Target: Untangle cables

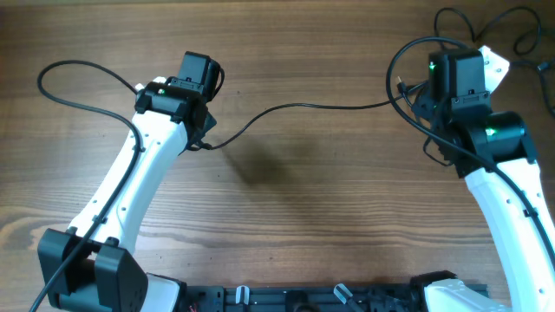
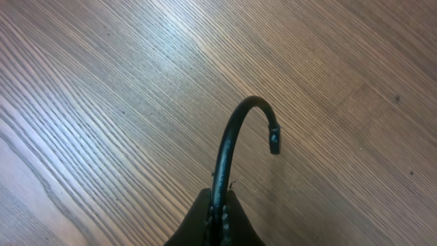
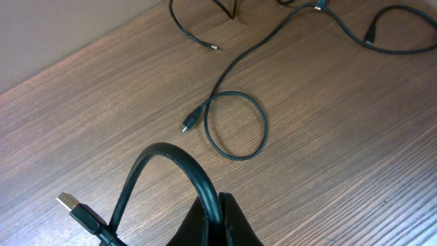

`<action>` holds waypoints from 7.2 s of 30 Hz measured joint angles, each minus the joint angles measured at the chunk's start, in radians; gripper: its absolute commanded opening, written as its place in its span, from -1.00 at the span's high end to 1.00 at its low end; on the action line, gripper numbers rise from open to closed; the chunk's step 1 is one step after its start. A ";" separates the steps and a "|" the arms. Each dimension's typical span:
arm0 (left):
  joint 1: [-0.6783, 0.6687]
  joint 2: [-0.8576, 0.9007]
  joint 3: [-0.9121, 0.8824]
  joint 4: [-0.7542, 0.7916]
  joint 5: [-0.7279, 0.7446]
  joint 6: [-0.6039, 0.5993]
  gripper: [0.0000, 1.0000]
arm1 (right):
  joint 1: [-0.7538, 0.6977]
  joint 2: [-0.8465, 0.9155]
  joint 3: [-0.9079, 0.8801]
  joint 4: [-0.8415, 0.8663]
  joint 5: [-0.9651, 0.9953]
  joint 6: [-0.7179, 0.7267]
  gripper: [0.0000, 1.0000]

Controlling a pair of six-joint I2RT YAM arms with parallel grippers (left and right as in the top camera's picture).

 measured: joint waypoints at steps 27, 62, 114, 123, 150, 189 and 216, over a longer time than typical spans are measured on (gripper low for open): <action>-0.004 0.000 0.000 -0.047 0.382 -0.005 -0.53 | -0.332 0.003 0.000 -0.016 -0.054 0.034 0.91; -0.185 0.000 0.000 0.014 0.434 0.000 -1.00 | -0.959 0.364 0.000 0.558 0.098 -0.148 -1.00; -0.185 0.000 0.000 0.024 0.434 0.000 -1.00 | -0.933 0.396 -0.146 0.295 -0.249 0.035 0.91; -0.185 0.000 0.000 0.023 0.434 0.000 -1.00 | -0.953 0.396 -0.146 0.349 -0.127 0.055 0.91; -0.185 0.000 0.000 0.024 0.434 0.000 -1.00 | -0.989 0.411 -0.146 0.409 -0.290 0.102 0.71; -0.185 0.000 0.000 0.043 0.419 0.000 -1.00 | -0.971 0.323 -0.404 0.326 -0.452 0.241 0.35; -0.185 0.000 0.000 0.046 0.408 0.000 -1.00 | -0.970 0.245 -0.263 0.167 -0.603 0.157 -0.99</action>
